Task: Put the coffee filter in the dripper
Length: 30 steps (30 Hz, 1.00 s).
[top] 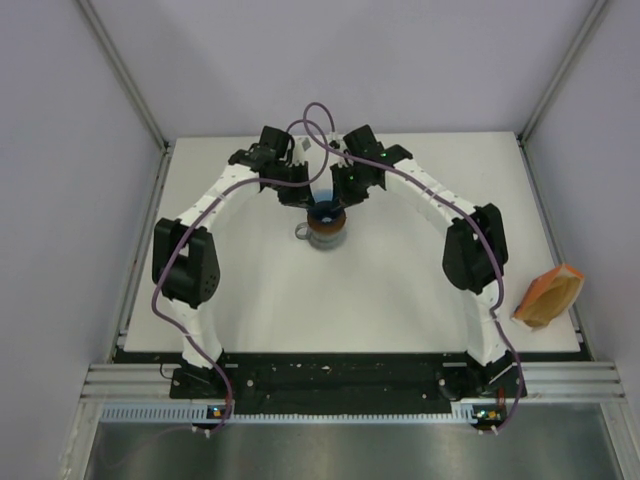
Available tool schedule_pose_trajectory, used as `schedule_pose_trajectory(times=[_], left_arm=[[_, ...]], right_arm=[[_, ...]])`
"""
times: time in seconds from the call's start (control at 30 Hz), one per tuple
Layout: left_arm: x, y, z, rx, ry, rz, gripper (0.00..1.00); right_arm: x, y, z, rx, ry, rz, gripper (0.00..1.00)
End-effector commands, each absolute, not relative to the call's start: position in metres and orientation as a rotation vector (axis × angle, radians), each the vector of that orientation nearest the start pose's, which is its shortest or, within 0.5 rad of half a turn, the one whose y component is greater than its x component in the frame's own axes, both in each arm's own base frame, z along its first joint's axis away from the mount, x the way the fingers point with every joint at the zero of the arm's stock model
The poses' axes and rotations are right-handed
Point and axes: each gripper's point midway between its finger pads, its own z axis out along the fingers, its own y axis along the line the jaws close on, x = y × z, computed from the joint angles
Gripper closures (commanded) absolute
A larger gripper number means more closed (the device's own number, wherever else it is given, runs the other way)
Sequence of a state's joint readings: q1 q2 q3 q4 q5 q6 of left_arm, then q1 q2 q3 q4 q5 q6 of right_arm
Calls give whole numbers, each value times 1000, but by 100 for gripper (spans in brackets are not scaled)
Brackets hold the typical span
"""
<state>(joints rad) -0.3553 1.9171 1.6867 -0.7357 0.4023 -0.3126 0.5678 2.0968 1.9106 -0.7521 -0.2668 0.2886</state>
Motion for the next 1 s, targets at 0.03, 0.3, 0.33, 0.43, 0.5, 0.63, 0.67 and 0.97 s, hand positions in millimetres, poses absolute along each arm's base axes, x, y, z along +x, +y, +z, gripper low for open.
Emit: schedule_pose_trajectory(times=[0.03, 0.3, 0.33, 0.43, 0.5, 0.63, 0.67, 0.97], left_arm=[[397, -232, 154, 261, 2637, -762, 93], [401, -237, 174, 280, 2579, -789, 75], [402, -237, 177, 283, 2570, -788, 74], [404, -238, 185, 305, 2542, -787, 70], [405, -239, 187, 313, 2533, -789, 68], [407, -240, 192, 324, 2519, -797, 63], [408, -239, 193, 322, 2517, -795, 61], [415, -229, 223, 377, 2427, -696, 27]], right_arm=[[402, 320, 135, -523, 2605, 609, 89], [406, 327, 148, -540, 2582, 643, 77], [407, 328, 152, -541, 2573, 650, 76], [408, 331, 159, -547, 2559, 667, 71], [410, 332, 164, -548, 2549, 673, 68], [412, 334, 176, -553, 2525, 681, 62], [413, 335, 178, -556, 2518, 681, 61], [414, 329, 216, -581, 2437, 657, 35]])
